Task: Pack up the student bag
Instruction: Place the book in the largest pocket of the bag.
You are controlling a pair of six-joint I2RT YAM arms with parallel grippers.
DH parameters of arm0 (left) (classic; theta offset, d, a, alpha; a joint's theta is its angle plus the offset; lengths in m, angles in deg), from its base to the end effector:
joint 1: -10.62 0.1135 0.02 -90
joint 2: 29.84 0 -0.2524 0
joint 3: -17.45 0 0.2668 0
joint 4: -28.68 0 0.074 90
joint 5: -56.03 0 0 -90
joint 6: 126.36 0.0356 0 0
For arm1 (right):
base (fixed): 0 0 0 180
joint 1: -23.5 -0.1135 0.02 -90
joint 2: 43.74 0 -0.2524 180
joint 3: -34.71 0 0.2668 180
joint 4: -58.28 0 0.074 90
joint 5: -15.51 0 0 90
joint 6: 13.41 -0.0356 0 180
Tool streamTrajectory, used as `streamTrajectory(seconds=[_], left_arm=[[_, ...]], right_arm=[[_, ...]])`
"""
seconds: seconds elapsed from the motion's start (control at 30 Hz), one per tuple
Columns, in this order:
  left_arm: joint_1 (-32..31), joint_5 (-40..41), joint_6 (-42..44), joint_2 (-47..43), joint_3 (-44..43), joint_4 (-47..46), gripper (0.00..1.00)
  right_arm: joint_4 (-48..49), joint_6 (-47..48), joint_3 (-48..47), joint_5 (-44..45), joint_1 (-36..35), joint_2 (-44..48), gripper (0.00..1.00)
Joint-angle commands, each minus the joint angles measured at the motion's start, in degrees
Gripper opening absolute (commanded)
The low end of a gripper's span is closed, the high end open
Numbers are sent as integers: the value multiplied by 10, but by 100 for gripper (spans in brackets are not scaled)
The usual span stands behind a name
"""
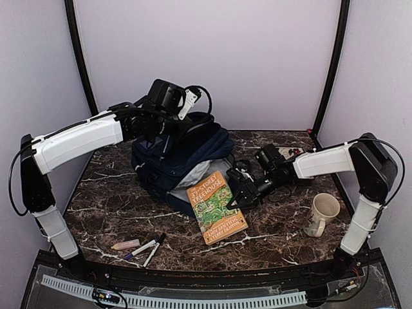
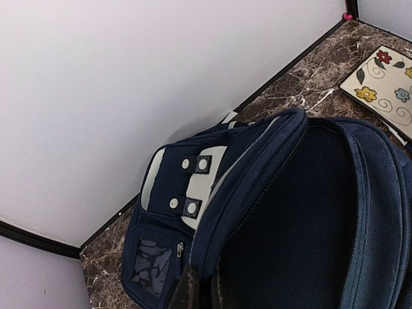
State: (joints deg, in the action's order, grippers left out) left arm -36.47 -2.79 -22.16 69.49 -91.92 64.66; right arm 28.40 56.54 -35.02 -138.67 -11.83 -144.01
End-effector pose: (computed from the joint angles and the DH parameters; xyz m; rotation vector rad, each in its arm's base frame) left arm 0.2978 -0.2933 0.3634 0.6936 1.8315 0.1746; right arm 0.2580 0.2222 0.1484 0.7423 -2.4217 -1.6941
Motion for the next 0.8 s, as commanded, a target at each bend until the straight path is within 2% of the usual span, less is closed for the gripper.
streamTrajectory(seconds=[0.0, 0.17, 0.47, 0.57, 0.7, 0.73, 0.77], left_arm=[[3, 0, 9, -76, -23, -71, 0], [3, -22, 27, -105, 19, -80, 0], [3, -83, 41, -150, 98, -104, 0], [3, -87, 40, -153, 107, -93, 0], [3, -107, 34, -155, 122, -79, 0], [2, -117, 30, -154, 125, -70, 3], [2, -123, 24, -152, 127, -57, 12]], right_arm=[[146, -103, -30, 5, -5, -12, 0], [250, -199, -60, 12, -5, -72, 0], [256, -210, -238, 47, -6, -192, 0], [227, -212, -297, 55, -5, -237, 0], [245, -239, -332, 60, 0, -274, 0], [260, -256, -334, 47, 2, -278, 3], [279, -269, -333, 39, 1, -278, 7]])
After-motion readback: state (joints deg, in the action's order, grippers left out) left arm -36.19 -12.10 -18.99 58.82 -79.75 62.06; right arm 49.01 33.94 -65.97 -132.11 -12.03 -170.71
